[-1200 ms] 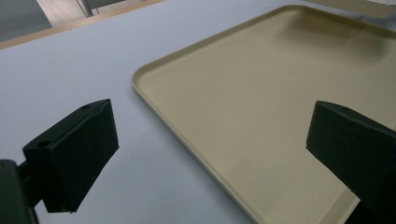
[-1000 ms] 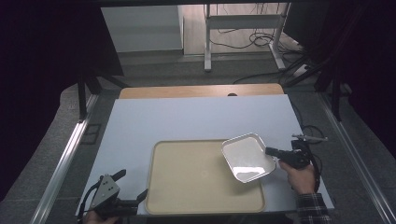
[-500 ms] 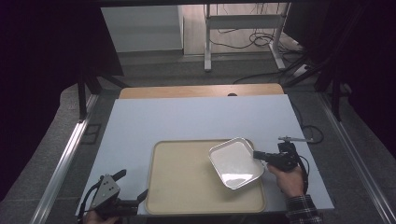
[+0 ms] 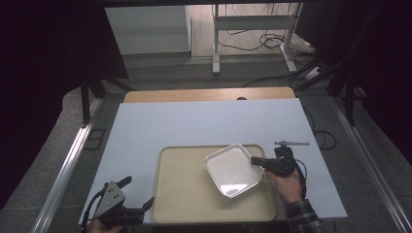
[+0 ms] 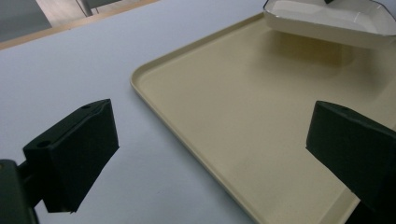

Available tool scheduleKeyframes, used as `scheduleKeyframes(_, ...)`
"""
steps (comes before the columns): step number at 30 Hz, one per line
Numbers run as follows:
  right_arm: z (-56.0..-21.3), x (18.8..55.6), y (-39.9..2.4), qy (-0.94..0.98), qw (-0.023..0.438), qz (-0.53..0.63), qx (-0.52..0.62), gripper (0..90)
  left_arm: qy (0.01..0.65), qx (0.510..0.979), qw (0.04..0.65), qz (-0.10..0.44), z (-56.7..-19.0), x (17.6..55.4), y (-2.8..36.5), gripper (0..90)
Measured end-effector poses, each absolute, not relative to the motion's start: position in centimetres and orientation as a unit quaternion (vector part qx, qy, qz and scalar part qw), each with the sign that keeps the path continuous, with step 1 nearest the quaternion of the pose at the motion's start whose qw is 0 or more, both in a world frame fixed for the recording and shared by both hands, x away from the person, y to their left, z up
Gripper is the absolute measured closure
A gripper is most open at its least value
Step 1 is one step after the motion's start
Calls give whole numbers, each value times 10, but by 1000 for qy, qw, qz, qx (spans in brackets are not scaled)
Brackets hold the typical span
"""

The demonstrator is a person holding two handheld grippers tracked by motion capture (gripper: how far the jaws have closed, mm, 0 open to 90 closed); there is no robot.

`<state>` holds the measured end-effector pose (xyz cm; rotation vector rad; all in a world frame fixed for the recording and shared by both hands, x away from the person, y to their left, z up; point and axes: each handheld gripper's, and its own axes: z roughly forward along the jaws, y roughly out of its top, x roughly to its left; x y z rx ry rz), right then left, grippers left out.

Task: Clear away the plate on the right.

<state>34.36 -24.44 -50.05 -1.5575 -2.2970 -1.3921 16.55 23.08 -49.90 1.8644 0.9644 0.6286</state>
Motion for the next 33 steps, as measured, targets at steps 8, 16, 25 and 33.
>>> scheduleKeyframes(8,-506,350,-223,-749,13,-436,-498,890,389,758,457,256,-499,166,231,18)
scheduleKeyframes(16,-512,357,-212,-752,-1,-425,-504,889,389,758,456,256,-499,165,230,18)
scheduleKeyframes(25,-519,363,-206,-755,-14,-412,-510,885,387,760,454,258,-499,165,230,18)
scheduleKeyframes(33,-515,361,-207,-765,-37,-417,-490,772,386,760,455,258,-499,165,230,18)
